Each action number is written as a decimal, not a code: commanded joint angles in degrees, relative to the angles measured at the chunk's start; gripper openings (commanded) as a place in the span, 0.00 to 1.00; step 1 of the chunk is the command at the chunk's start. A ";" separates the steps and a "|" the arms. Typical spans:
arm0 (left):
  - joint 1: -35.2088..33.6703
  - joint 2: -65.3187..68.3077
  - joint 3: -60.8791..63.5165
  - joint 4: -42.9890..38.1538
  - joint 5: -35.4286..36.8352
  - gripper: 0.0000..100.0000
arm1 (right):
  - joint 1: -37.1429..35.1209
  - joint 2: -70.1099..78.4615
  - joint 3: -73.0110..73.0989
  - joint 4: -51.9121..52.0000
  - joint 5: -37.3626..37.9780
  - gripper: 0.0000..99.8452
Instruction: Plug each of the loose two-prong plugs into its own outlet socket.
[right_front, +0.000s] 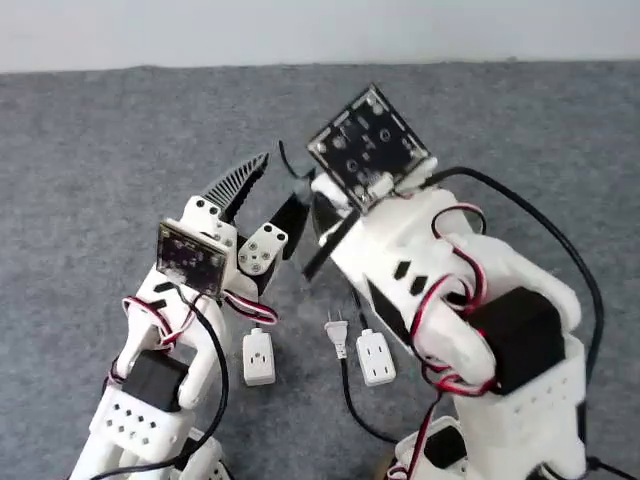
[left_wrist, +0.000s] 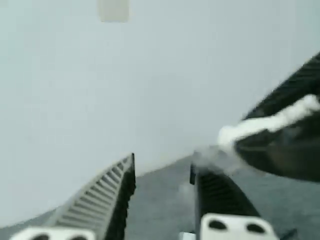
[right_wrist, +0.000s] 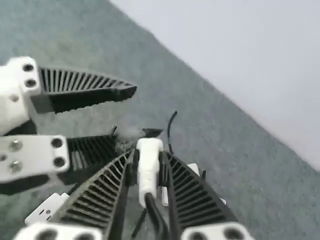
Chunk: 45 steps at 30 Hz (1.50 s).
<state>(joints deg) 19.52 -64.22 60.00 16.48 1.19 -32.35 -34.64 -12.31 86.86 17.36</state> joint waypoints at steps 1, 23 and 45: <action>-0.53 -1.14 -0.75 -2.46 -0.09 0.17 | -0.13 0.13 -0.79 1.89 -0.44 0.01; -16.53 -0.70 16.22 -10.73 -0.62 0.17 | 15.25 1.10 13.19 -3.82 1.32 0.01; -27.16 -0.70 22.90 -10.99 -2.02 0.17 | 8.84 15.25 26.99 11.56 9.05 0.01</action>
<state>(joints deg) -7.91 -64.48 83.65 7.16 0.13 -22.86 -19.08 14.51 93.80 22.37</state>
